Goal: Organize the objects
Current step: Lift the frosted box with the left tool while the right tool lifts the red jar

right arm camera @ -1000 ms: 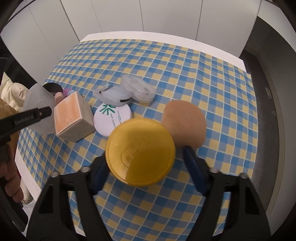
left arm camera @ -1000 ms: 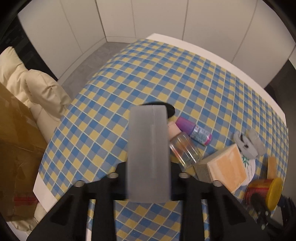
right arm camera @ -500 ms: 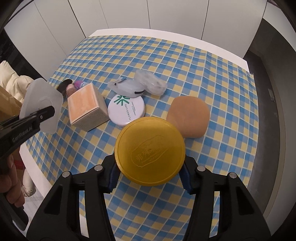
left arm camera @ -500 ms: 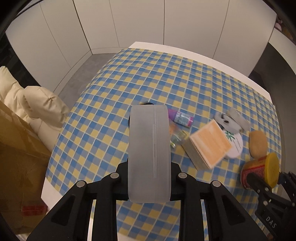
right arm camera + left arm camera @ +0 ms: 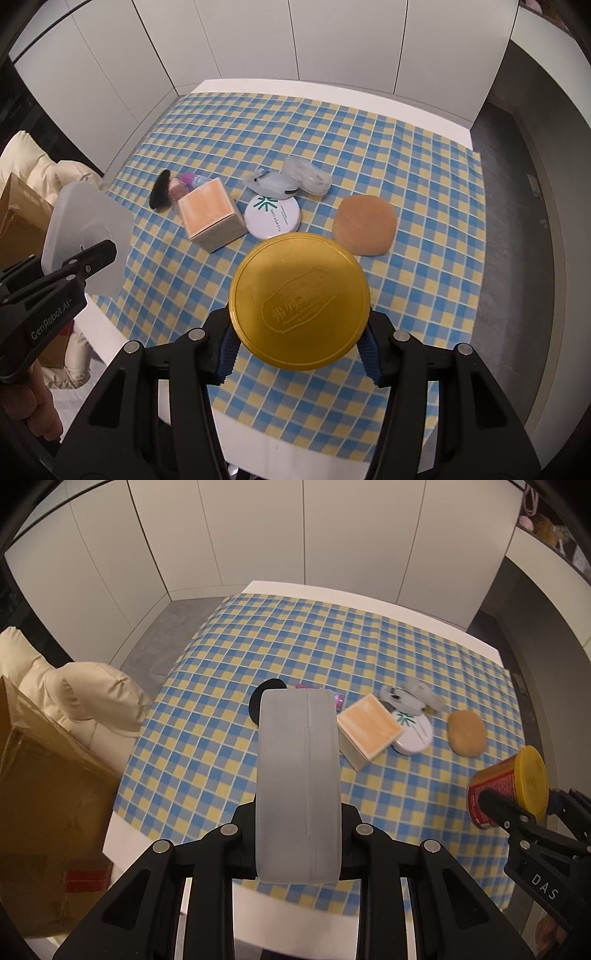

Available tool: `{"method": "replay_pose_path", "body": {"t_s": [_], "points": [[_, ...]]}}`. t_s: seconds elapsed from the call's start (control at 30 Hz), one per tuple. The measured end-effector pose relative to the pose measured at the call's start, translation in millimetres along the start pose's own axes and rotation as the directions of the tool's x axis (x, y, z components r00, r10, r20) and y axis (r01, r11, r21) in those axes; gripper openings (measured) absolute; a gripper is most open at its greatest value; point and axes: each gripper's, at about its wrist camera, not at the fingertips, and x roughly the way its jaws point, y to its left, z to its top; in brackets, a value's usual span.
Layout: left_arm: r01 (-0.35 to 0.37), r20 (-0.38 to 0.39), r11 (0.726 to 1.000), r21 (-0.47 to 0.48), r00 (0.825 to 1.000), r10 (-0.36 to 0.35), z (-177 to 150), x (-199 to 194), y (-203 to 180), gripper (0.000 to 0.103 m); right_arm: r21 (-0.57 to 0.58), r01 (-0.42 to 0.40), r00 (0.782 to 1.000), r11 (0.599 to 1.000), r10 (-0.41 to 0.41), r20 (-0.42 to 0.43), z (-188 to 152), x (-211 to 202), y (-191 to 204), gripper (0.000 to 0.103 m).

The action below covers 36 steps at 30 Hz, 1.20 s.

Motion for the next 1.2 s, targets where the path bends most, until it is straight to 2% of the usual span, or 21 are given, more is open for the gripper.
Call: {"method": "replay_pose_path", "body": {"t_s": [0.6, 1.2], "points": [[0.052, 0.044, 0.999, -0.015, 0.998, -0.051, -30, -81, 13, 0.025, -0.013, -0.011, 0.997, 1.000, 0.012, 0.071, -28, -81, 21, 0.056], [0.071, 0.101, 0.997, -0.011, 0.992, -0.070, -63, -130, 22, 0.025, -0.055, -0.005, 0.991, 0.998, 0.012, 0.134, -63, -140, 35, 0.056]]}}
